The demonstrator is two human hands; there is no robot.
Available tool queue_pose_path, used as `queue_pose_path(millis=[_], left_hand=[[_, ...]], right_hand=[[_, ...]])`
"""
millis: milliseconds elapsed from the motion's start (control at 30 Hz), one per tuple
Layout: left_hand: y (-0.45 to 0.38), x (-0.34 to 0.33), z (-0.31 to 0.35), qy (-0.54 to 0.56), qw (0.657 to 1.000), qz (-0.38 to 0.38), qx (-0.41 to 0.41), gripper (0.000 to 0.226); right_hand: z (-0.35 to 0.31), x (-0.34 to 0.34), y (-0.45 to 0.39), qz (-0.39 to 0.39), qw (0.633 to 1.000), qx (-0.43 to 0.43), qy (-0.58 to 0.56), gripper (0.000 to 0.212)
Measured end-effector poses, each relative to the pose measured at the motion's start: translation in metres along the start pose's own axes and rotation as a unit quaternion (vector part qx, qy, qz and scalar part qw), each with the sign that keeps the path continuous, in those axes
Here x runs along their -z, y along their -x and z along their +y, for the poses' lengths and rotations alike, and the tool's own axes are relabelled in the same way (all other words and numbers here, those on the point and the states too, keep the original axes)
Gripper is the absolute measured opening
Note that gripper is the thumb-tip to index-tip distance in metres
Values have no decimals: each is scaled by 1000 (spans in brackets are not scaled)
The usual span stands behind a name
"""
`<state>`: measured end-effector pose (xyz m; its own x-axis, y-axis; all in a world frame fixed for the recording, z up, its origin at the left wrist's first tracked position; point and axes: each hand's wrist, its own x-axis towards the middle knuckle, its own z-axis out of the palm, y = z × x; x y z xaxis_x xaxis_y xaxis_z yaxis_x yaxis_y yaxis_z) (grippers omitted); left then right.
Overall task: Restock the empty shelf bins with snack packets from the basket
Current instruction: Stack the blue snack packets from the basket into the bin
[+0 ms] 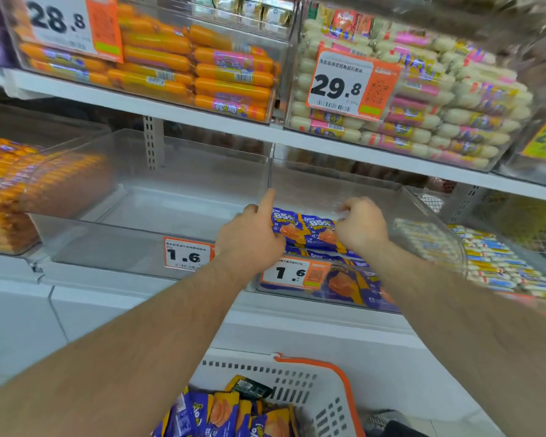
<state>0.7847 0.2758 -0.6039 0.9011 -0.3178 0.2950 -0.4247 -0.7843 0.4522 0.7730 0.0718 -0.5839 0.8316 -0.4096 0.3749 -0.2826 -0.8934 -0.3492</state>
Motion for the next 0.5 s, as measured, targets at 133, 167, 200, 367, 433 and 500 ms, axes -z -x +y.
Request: queue_pose_path(millis=[133, 167, 200, 367, 433, 500], left_hand=[[21, 12, -4, 31, 991, 102, -76, 70], [32, 13, -7, 44, 984, 139, -104, 65], [46, 11, -11, 63, 975, 169, -129, 59], [133, -25, -46, 159, 982, 87, -59, 38], [164, -44, -62, 193, 981, 26, 13, 35], [191, -61, -76, 211, 975, -27, 68, 32]], right_hand=[[-18, 9, 74, 237, 944, 215, -83, 23], [-22, 4, 95, 247, 934, 233, -110, 21], [-23, -5, 116, 235, 932, 242, -131, 19], [-5, -81, 199, -146, 977, 108, -109, 14], [4, -111, 222, -345, 936, 36, -55, 12], [11, -137, 247, -485, 873, 42, 20, 20]])
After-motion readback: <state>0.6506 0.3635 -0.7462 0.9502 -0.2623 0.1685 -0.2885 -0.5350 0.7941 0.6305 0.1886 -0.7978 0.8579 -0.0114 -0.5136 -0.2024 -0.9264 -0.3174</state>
